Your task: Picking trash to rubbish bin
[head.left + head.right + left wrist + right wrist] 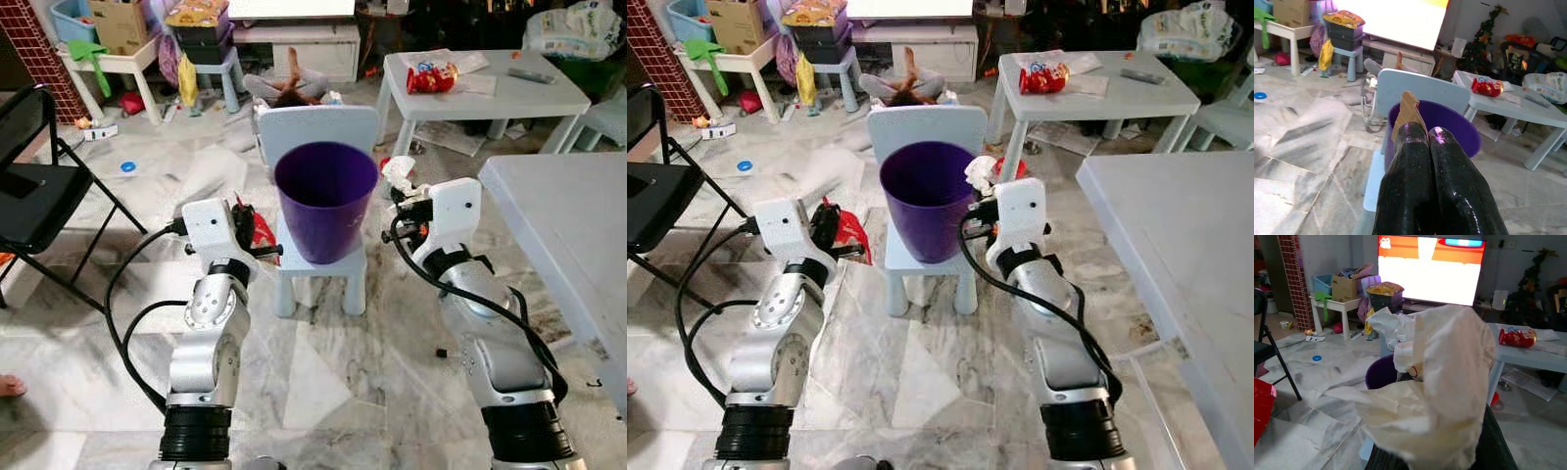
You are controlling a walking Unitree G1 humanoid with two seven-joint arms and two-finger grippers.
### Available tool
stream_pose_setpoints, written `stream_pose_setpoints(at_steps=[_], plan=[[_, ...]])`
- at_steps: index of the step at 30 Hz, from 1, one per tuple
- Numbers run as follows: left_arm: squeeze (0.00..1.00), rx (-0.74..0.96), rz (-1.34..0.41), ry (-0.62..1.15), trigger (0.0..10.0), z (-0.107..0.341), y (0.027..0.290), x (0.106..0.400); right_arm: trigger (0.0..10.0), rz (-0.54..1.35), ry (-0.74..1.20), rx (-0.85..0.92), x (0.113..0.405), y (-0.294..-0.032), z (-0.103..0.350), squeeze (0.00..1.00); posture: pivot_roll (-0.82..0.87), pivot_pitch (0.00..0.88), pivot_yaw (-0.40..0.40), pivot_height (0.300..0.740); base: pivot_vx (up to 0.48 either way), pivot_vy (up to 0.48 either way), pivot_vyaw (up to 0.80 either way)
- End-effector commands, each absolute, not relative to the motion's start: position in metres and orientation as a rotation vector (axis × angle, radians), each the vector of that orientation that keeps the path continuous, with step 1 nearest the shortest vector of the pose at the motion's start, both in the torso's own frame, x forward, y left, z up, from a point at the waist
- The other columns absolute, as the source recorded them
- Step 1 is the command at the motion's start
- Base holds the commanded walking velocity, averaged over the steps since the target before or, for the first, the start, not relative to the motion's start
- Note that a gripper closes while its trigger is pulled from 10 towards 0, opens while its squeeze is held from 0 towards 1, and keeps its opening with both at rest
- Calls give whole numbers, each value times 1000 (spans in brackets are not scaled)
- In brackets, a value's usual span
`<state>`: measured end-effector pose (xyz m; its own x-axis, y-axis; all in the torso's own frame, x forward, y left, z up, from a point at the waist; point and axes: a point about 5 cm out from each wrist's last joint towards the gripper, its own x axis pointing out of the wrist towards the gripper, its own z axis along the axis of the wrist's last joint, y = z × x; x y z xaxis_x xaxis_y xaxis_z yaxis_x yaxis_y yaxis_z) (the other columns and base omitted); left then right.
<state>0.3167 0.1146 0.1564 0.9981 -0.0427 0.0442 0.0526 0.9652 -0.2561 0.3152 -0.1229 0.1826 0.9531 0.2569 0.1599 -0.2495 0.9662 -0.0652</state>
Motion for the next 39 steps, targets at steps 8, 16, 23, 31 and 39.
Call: stream_pose_setpoints(at_steps=[8, 16, 23, 31, 39], plan=[[0, -273, -54, -30, 0, 156, 113, 318, 0, 257, -176, -45, 313, -124, 185, 0, 4, 113, -3, 740, 0, 0, 0], [0, -277, -57, -30, 0, 156, 114, 319, 0, 258, -176, -46, 313, -124, 185, 0, 4, 113, -3, 740, 373, 0, 0], [0, -279, -70, -26, 0, 155, 111, 318, 0, 262, -179, -53, 313, -124, 186, 0, 3, 112, -4, 740, 402, 0, 0], [0, -279, -74, -21, 0, 154, 110, 318, 0, 265, -179, -58, 312, -123, 185, 0, 2, 113, -3, 740, 413, 0, 0], [0, -277, -76, -20, 0, 154, 109, 319, 0, 271, -180, -64, 313, -123, 185, 0, 3, 107, -7, 740, 420, 0, 0]])
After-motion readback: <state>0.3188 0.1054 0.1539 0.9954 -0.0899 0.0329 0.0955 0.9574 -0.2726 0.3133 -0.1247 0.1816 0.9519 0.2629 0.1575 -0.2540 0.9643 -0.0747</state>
